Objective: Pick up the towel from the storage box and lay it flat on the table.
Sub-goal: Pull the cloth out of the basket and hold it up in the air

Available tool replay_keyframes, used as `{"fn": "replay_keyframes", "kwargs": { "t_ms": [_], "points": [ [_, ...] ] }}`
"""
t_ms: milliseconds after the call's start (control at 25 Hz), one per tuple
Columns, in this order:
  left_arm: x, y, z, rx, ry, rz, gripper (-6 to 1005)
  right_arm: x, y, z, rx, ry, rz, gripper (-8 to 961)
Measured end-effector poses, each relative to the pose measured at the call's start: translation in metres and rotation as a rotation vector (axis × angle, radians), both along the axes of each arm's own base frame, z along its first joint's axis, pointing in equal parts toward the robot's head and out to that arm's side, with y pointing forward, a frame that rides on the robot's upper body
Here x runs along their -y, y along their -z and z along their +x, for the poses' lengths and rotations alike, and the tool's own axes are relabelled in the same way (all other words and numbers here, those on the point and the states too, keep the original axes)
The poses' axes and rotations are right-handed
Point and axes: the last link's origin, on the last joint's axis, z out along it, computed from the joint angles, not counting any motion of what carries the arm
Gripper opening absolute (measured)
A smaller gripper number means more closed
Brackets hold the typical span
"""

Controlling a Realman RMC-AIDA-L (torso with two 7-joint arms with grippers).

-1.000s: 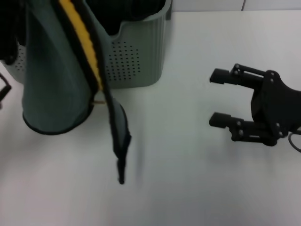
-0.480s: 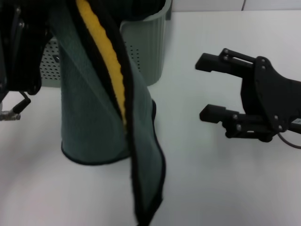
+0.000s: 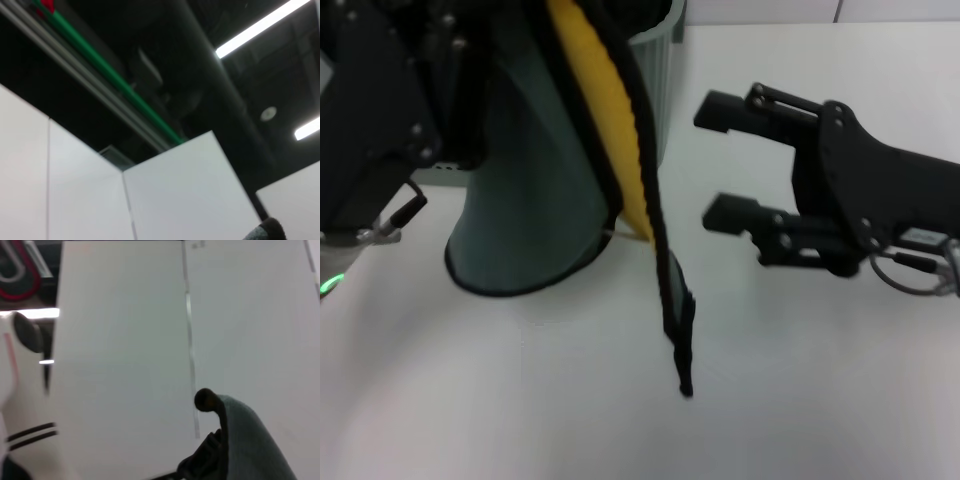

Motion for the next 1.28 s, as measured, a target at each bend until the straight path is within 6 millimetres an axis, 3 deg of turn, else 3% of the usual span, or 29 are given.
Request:
{"fn": "replay_keyframes", "kwargs": {
  "t_ms": [520,760,1040,1280],
  "points": [
    [-0.030,0.022,0.001,-0.096,-0.130,0.023,9,-0.018,0.025,-0.016,0.020,0.145,-0.002,729],
    [-0.033,0.026,-0.003,-0.131,-0.169,0.065,9,-0.016,0.022,-0.015,-0.014,0.170,0.012,729],
    [-0.032,0.025,-0.004,-0.129,-0.168,0.067,9,-0.037,0.029,-0.005,0.028,0.349,0.044,728],
    [-0.034,0.022,-0.005,-0.112,-0.184,0.081,9,-0.039,0.034,-0.002,0.048,0.386,0.041,728]
  ]
}}
